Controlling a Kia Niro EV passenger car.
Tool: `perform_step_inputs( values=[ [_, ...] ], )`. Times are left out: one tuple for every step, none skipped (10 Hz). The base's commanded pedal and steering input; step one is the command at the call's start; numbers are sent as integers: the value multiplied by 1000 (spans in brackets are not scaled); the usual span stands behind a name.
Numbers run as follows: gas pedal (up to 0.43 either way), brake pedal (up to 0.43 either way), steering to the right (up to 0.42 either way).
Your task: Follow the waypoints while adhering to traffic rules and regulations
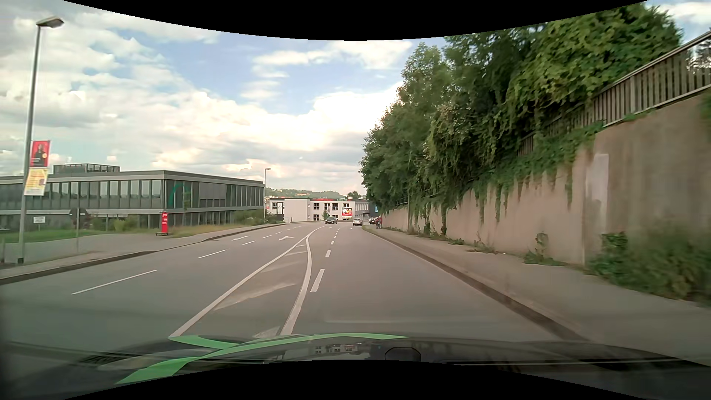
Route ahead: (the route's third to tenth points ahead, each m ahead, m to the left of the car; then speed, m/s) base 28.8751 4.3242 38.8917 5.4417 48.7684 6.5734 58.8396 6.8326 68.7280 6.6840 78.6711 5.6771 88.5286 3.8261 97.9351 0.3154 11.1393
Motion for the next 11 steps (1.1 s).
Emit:
perform_step_inputs(
  values=[
    [98,0,-43],
    [98,0,-43],
    [98,0,-43],
    [98,0,-41],
    [98,0,-40],
    [98,0,-39],
    [98,0,-38],
    [79,0,-37],
    [20,0,-36],
    [0,0,-35],
    [0,0,-35]
  ],
)
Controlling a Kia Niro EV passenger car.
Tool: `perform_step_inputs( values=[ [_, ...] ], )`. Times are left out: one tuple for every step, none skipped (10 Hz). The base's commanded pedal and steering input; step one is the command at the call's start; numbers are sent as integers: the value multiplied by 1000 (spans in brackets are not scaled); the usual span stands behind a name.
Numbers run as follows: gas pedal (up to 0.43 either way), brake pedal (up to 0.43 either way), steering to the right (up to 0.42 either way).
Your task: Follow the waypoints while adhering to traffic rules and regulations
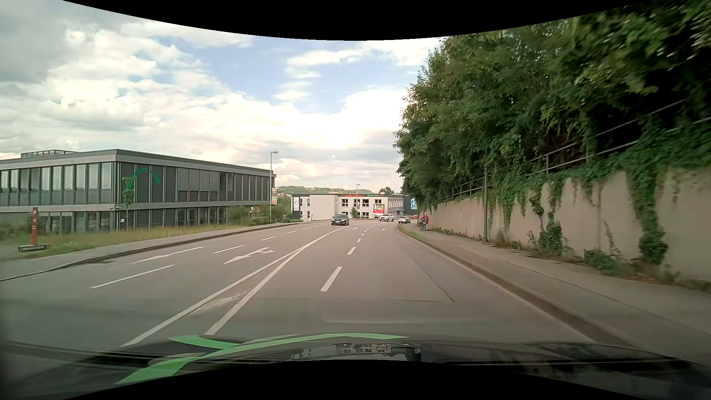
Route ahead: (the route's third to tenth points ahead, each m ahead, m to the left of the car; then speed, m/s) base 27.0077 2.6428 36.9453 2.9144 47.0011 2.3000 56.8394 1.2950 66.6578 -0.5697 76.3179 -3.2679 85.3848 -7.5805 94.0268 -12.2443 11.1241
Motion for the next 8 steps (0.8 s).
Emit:
perform_step_inputs(
  values=[
    [0,0,-33],
    [0,0,-32],
    [0,0,-30],
    [0,0,-28],
    [0,0,-28],
    [0,0,-24],
    [0,0,-20],
    [0,0,-15]
  ],
)
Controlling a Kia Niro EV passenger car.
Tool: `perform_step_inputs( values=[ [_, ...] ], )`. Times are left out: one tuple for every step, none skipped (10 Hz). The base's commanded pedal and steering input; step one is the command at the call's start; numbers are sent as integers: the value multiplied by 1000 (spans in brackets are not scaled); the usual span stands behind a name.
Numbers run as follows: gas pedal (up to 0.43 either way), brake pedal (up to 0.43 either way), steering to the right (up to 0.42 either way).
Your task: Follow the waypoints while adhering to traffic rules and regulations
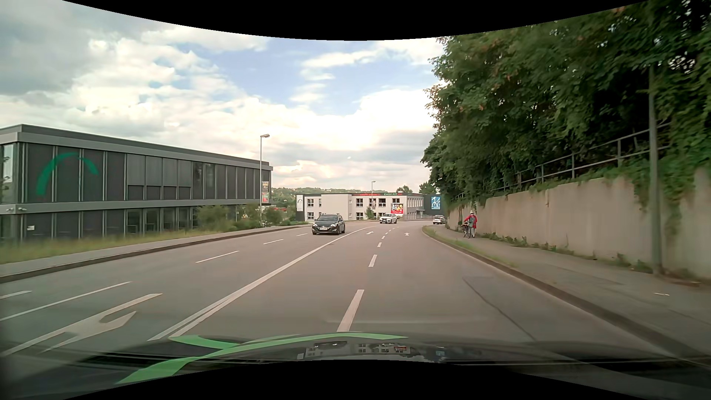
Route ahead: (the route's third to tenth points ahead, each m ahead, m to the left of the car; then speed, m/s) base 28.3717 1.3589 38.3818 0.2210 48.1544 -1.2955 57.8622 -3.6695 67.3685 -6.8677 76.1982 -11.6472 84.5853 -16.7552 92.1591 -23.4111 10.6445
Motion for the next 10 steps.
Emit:
perform_step_inputs(
  values=[
    [0,0,-12],
    [0,0,-10],
    [0,0,-8],
    [0,0,-6],
    [0,0,-5],
    [0,0,-5],
    [0,0,-4],
    [0,0,-4],
    [0,0,-4],
    [0,0,-3]
  ],
)
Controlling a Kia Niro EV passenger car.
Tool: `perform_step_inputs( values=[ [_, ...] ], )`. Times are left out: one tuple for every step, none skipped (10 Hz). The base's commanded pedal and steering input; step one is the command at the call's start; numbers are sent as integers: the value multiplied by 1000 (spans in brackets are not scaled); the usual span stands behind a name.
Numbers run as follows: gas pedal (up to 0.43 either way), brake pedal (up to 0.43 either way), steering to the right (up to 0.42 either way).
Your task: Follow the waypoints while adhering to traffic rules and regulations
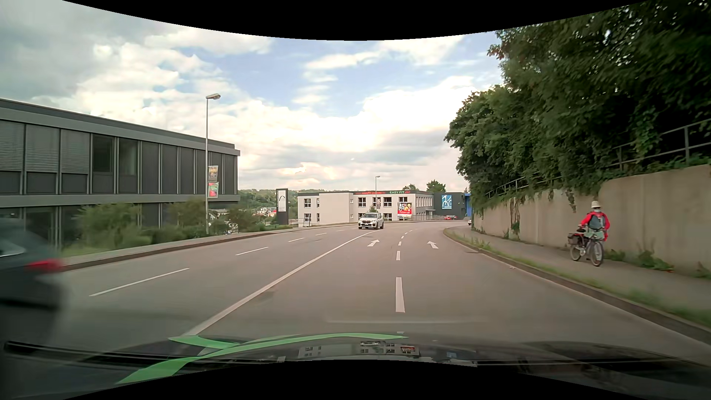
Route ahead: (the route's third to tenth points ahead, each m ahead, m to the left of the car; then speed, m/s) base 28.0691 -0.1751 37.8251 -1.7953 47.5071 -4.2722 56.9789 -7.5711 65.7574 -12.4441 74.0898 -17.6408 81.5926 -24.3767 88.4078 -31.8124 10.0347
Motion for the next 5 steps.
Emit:
perform_step_inputs(
  values=[
    [0,0,-2],
    [39,0,-1],
    [47,0,0],
    [67,0,1],
    [67,0,5]
  ],
)
